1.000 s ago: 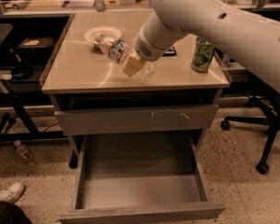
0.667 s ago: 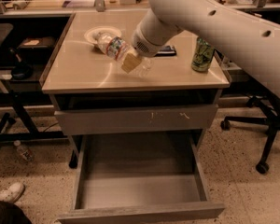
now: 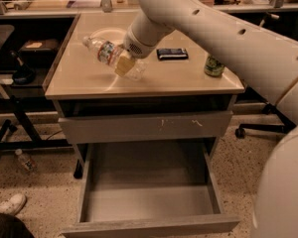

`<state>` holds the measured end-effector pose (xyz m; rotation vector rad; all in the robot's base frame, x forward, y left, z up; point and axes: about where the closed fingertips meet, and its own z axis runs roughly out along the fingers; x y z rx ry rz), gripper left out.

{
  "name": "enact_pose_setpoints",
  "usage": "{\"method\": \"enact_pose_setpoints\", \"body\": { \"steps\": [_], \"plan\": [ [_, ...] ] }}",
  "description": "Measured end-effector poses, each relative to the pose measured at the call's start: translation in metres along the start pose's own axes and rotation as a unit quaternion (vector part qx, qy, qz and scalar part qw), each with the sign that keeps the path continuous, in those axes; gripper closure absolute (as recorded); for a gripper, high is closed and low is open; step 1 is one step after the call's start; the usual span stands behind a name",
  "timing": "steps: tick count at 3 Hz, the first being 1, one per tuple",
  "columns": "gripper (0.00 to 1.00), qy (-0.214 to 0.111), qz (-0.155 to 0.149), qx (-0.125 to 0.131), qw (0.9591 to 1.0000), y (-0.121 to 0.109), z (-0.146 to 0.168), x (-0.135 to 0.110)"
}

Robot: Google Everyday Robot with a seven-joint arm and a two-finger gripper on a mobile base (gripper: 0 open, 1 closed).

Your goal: Pick water bottle from middle drawer and place on counter

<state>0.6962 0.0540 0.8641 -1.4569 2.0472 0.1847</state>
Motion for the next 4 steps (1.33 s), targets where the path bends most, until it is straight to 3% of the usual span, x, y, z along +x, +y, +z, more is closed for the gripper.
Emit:
{"method": "enact_pose_setpoints", "body": {
  "steps": [3, 4],
  "plan": [
    [1.0, 0.007, -0.021, -0.048, 0.9986, 0.008, 0.043, -0.004],
    [0.82, 0.007, -0.021, -0.048, 0.9986, 0.008, 0.043, -0.004]
  ]
}}
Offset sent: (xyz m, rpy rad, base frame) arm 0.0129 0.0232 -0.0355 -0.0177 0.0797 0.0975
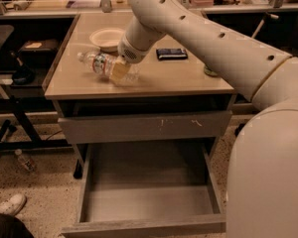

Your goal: Pick water bottle from middle drawer and place on counter

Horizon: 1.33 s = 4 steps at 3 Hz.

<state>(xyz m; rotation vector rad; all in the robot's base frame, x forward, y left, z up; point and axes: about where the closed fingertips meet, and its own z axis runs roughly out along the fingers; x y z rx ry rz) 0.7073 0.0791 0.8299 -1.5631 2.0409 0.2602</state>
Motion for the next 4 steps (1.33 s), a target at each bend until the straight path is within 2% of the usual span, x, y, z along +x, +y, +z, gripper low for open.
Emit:
{"method": "enact_pose_setpoints", "body": {
  "steps": [3, 4],
  "plan": [
    [0.11, 0.0, 0.0, 0.0, 1.0, 0.0, 0.0001, 0.0],
    [0.0, 0.0, 0.0, 0.0, 1.0, 0.0001, 0.0003, 0.0]
  ]
}}
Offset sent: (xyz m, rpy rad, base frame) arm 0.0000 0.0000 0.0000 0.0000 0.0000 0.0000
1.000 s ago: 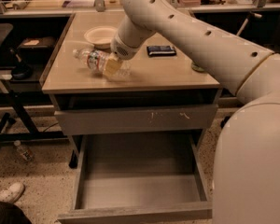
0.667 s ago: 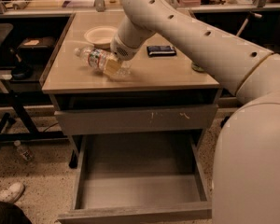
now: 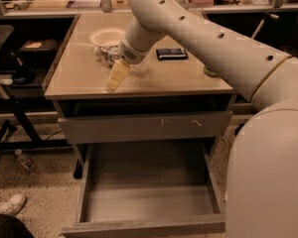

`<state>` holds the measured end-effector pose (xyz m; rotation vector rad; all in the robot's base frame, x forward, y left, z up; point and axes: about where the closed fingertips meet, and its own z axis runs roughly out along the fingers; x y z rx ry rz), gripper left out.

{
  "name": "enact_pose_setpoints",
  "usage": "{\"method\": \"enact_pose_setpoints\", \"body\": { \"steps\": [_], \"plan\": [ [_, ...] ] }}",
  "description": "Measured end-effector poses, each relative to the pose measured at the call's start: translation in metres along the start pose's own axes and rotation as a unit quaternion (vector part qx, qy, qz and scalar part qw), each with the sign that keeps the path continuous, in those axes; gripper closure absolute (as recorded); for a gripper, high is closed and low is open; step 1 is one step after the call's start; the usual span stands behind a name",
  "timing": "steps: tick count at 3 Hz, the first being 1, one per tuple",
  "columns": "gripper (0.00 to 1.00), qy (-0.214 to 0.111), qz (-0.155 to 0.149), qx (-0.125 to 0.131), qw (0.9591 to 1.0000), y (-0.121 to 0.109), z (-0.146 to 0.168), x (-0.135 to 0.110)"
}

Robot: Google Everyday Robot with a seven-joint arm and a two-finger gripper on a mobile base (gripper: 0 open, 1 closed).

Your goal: Pick water bottle from middle drawer and place on counter

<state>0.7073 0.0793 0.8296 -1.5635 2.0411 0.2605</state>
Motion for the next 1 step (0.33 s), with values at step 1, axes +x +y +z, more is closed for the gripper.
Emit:
{"method": "enact_pose_setpoints", "body": {
  "steps": [1],
  "plan": [
    [0.0, 0.0, 0.0, 0.0, 1.0, 0.0, 0.0, 0.0]
  ]
}}
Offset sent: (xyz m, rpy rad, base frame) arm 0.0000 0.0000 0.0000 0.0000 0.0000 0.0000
